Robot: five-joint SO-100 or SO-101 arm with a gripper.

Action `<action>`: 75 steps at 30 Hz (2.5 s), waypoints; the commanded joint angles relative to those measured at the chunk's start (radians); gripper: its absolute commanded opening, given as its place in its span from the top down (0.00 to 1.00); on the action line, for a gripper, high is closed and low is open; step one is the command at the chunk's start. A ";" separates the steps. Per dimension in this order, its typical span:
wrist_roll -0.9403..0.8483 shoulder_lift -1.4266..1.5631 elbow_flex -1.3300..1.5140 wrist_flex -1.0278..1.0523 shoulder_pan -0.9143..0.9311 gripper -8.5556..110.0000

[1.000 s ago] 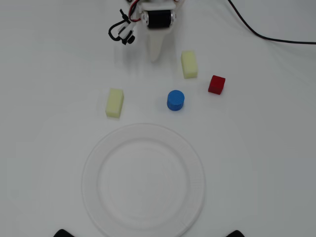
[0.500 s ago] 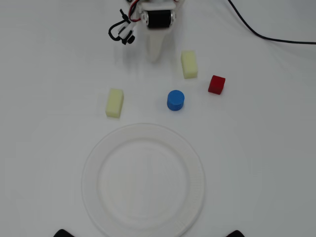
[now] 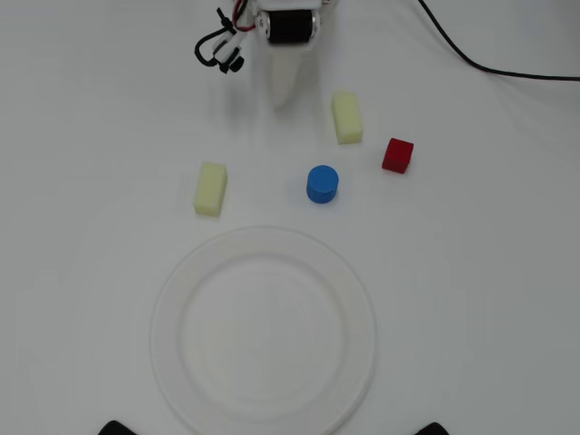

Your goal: Grasp a blue block and put it in the dish.

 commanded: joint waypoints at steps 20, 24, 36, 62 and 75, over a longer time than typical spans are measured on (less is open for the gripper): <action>0.017 -1.246 -1.029 0.091 -0.155 0.62; 0.031 -1.365 -1.103 0.089 -0.158 0.62; 0.029 -1.523 -1.117 -0.003 -0.178 0.63; 0.000 -1.437 -1.095 -0.097 -0.187 0.93; -0.183 -0.767 -0.518 -0.689 -0.052 0.93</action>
